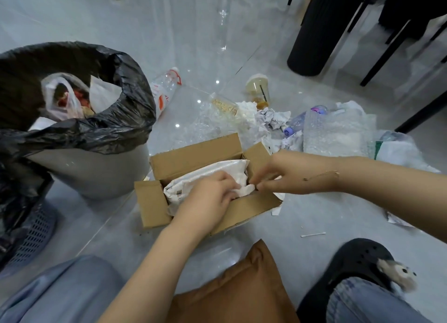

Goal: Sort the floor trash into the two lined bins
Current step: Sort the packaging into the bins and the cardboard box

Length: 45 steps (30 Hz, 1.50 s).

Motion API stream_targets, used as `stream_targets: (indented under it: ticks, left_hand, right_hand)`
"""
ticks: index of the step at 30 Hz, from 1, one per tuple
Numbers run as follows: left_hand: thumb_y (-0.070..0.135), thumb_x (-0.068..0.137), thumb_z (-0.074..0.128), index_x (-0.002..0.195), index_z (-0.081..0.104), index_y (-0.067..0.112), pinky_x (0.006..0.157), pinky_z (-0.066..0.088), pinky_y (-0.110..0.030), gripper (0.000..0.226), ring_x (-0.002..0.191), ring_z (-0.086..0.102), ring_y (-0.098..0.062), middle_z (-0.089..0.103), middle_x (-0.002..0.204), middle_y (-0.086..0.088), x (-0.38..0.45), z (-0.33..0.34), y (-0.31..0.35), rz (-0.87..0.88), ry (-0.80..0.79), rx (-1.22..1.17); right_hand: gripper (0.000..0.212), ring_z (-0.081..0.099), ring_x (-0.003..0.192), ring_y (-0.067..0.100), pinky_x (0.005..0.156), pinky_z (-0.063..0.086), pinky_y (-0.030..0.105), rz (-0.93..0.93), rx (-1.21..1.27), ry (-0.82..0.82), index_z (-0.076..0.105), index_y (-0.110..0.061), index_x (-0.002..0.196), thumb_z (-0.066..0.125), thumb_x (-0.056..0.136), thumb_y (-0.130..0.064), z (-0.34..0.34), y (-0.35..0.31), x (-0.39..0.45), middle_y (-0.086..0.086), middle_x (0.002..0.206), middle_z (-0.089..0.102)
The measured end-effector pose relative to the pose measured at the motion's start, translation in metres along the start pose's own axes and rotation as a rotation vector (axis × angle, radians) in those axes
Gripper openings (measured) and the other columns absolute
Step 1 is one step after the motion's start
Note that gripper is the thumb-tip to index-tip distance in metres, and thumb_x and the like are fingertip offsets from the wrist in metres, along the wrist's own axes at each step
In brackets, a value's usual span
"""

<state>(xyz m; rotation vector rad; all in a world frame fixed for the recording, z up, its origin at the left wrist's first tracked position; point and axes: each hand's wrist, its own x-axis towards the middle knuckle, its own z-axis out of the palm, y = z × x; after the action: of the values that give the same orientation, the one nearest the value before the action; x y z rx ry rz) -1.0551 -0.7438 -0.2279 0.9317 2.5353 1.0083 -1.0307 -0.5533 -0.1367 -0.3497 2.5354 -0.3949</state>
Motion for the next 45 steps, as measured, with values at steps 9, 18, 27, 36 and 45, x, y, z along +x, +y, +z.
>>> stream_targets:
  ticks: [9, 18, 27, 36, 45]
  left_hand:
    - [0.060, 0.097, 0.021, 0.128, 0.058, 0.037, 0.105, 0.037, -0.037, 0.053, 0.133, 0.038, -0.009, 0.045, 0.143, 0.016, 0.004, 0.013, 0.003, -0.119, -0.233, 0.198]
    - [0.059, 0.097, 0.013, 0.130, 0.056, 0.038, 0.107, 0.021, -0.036, 0.059, 0.136, 0.026, -0.011, 0.043, 0.143, 0.016, 0.000, 0.012, 0.007, -0.155, -0.242, 0.386]
    - [0.058, 0.098, 0.017, 0.124, 0.060, 0.038, 0.111, 0.023, -0.036, 0.054, 0.132, 0.035, -0.011, 0.049, 0.139, 0.017, -0.001, 0.007, -0.002, -0.188, -0.240, 0.310]
    - [0.042, 0.096, 0.046, 0.128, 0.058, 0.035, 0.098, 0.043, -0.033, 0.034, 0.121, 0.051, -0.010, 0.052, 0.136, 0.019, -0.013, -0.007, 0.000, -0.113, -0.016, 0.167]
    - [0.012, 0.088, 0.064, 0.097, 0.070, 0.026, 0.083, 0.042, -0.018, 0.018, 0.095, 0.057, -0.004, 0.063, 0.104, 0.019, -0.072, -0.044, -0.021, -0.100, 0.458, 0.047]
  right_hand:
    - [0.021, 0.058, 0.070, 0.000, 0.063, 0.042, 0.011, 0.315, 0.465, 0.716, 0.073, -0.023, 0.088, 0.057, 0.086, -0.009, 0.049, 0.046, -0.026, -0.010, 0.078, 0.070]
    - [0.039, 0.035, 0.134, 0.028, 0.088, 0.040, 0.023, 0.546, 0.425, 0.289, 0.063, -0.024, 0.123, 0.061, 0.085, -0.017, 0.137, 0.101, 0.036, 0.013, 0.152, 0.021]
    - [0.039, 0.044, 0.121, 0.035, 0.098, 0.041, 0.039, 0.530, 0.254, 0.210, 0.056, -0.010, 0.119, 0.057, 0.085, -0.030, 0.147, 0.097, 0.042, 0.016, 0.145, 0.032]
    - [0.037, 0.057, 0.100, 0.012, 0.088, 0.041, 0.019, 0.607, 0.770, 0.922, 0.060, -0.006, 0.127, 0.057, 0.090, -0.011, 0.131, 0.068, -0.014, 0.004, 0.120, 0.064]
    - [0.035, 0.052, 0.120, -0.002, 0.100, 0.046, 0.025, -0.043, 0.302, 1.095, 0.062, -0.014, 0.125, 0.062, 0.090, -0.014, 0.060, -0.013, -0.031, -0.008, 0.130, 0.057]
